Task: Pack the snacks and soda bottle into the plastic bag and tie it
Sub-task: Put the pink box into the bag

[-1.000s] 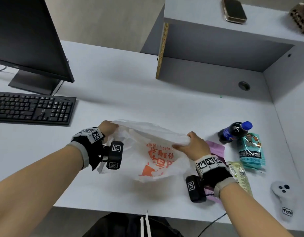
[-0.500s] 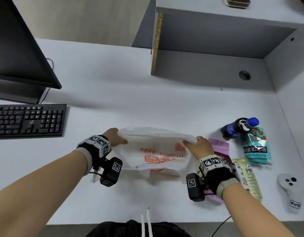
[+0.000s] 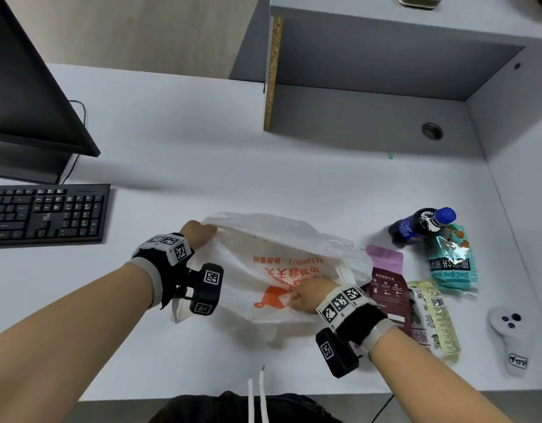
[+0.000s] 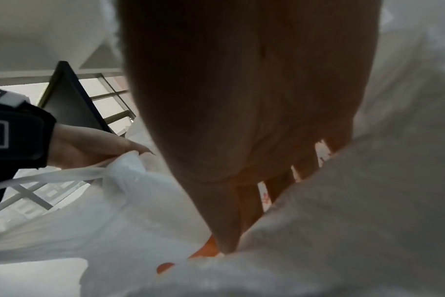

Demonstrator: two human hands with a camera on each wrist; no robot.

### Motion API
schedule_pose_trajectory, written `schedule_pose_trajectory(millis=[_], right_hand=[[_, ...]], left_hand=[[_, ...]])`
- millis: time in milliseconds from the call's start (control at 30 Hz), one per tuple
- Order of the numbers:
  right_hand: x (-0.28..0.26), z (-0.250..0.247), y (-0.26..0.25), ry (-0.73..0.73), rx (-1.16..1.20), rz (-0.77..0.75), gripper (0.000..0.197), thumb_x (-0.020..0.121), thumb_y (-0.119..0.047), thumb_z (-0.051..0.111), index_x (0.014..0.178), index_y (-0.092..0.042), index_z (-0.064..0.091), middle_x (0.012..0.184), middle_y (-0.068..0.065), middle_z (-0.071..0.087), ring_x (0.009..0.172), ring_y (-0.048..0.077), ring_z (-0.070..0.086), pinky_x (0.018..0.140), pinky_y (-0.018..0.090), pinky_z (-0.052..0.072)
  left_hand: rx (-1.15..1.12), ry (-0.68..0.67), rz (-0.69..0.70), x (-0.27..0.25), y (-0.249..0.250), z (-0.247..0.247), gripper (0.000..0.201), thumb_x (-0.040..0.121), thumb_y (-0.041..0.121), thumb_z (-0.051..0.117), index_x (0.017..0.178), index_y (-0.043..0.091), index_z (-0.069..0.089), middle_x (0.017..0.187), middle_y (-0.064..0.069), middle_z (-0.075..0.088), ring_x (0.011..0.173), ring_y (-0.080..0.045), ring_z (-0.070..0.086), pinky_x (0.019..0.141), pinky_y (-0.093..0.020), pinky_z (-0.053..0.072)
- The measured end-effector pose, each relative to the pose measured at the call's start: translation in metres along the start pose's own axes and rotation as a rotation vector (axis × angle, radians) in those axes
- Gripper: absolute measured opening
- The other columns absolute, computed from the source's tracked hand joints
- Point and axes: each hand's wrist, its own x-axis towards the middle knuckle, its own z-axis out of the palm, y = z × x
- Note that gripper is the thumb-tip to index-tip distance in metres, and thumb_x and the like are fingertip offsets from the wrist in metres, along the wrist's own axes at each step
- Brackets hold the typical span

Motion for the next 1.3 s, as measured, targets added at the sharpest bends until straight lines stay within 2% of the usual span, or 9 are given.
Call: schedule_pose_trajectory(millis=[200, 367, 500, 633, 800, 967, 1100, 1233, 1300], right_hand=[[-0.031, -0.007, 0.006, 0.137, 0.340, -0.152, 0.034, 0.093, -0.036, 0.049, 0.119, -0.019, 0.064, 0.125, 0.001, 0.063, 0.115, 0.020, 0.057, 0.095, 0.026, 0.040], [-0.091, -0.029, 0.031, 0.756, 1.075, -0.247, 0.014, 0.091, -0.017, 0.055, 0.088, -0.027, 0.064, 0.084, -0.004, 0.069, 0.076, 0.001, 0.066, 0.072, 0.017, 0.056], [-0.111, -0.024, 0.084, 1.221, 1.303, 0.081, 0.012, 0.092, -0.012, 0.051, 0.091, -0.012, 0.064, 0.076, 0.000, 0.064, 0.069, 0.008, 0.062, 0.074, 0.024, 0.054], [-0.084, 0.030, 0.127, 0.859, 1.121, 0.538, 0.033, 0.088, -0.022, 0.055, 0.117, -0.007, 0.054, 0.119, 0.013, 0.060, 0.103, 0.025, 0.057, 0.092, 0.035, 0.044], [-0.063, 0.079, 0.105, 0.659, 0.845, 0.718, 0.082, 0.078, -0.033, 0.068, 0.143, -0.007, 0.025, 0.149, 0.020, 0.026, 0.136, 0.040, 0.029, 0.109, 0.049, 0.028], [-0.053, 0.086, 0.089, 0.523, 0.810, 0.715, 0.110, 0.071, -0.017, 0.077, 0.150, -0.020, 0.000, 0.158, 0.013, -0.004, 0.142, 0.037, 0.012, 0.110, 0.056, 0.025], [-0.052, 0.089, 0.095, 0.703, 0.920, 0.695, 0.090, 0.075, -0.016, 0.070, 0.148, -0.018, 0.017, 0.154, 0.019, 0.013, 0.137, 0.042, 0.023, 0.110, 0.052, 0.025], [-0.067, 0.084, 0.105, 0.875, 1.214, 0.481, 0.065, 0.071, -0.035, 0.069, 0.128, -0.013, 0.049, 0.123, 0.014, 0.058, 0.116, 0.033, 0.055, 0.100, 0.044, 0.043], [-0.079, 0.075, 0.107, 0.906, 1.390, 0.377, 0.062, 0.076, -0.021, 0.070, 0.133, -0.014, 0.045, 0.115, 0.008, 0.059, 0.109, 0.028, 0.057, 0.096, 0.039, 0.044]], left_hand=[[-0.032, 0.033, -0.011, -0.009, 0.002, 0.007, 0.046, 0.092, 0.022, 0.050, 0.122, -0.014, 0.052, 0.130, -0.030, 0.055, 0.123, -0.042, 0.052, 0.099, -0.042, 0.042], [-0.103, 0.062, -0.058, -0.020, -0.002, 0.015, 0.061, 0.085, 0.035, 0.060, 0.127, -0.009, 0.050, 0.130, -0.024, 0.056, 0.121, -0.038, 0.054, 0.098, -0.038, 0.043], [-0.164, 0.091, -0.060, -0.025, -0.010, 0.015, 0.064, 0.079, 0.040, 0.067, 0.122, -0.006, 0.053, 0.123, -0.022, 0.059, 0.115, -0.038, 0.056, 0.090, -0.036, 0.044], [-0.267, 0.148, -0.043, -0.032, -0.022, 0.017, 0.067, 0.073, 0.048, 0.069, 0.111, -0.006, 0.057, 0.123, -0.024, 0.060, 0.103, -0.036, 0.059, 0.084, -0.039, 0.046], [-0.359, 0.201, -0.055, -0.048, -0.035, 0.023, 0.091, 0.068, 0.045, 0.074, 0.141, 0.005, 0.035, 0.145, -0.017, 0.044, 0.129, -0.036, 0.047, 0.106, -0.044, 0.040], [-0.412, 0.166, 0.016, -0.053, -0.048, 0.030, 0.062, 0.068, 0.022, 0.076, 0.121, 0.002, 0.052, 0.104, -0.015, 0.062, 0.089, -0.032, 0.061, 0.061, -0.033, 0.051], [-0.437, 0.195, 0.084, -0.065, -0.048, 0.033, 0.056, 0.080, 0.019, 0.068, 0.129, 0.003, 0.046, 0.113, -0.017, 0.058, 0.089, -0.030, 0.058, 0.053, -0.029, 0.049], [-0.381, 0.284, 0.176, -0.070, -0.046, 0.026, 0.049, 0.086, 0.027, 0.060, 0.128, 0.002, 0.048, 0.122, -0.018, 0.057, 0.106, -0.036, 0.058, 0.080, -0.037, 0.056], [-0.386, 0.289, 0.212, -0.075, -0.040, 0.023, 0.041, 0.089, 0.027, 0.055, 0.120, 0.001, 0.051, 0.108, -0.016, 0.056, 0.094, -0.033, 0.057, 0.054, -0.020, 0.056]])
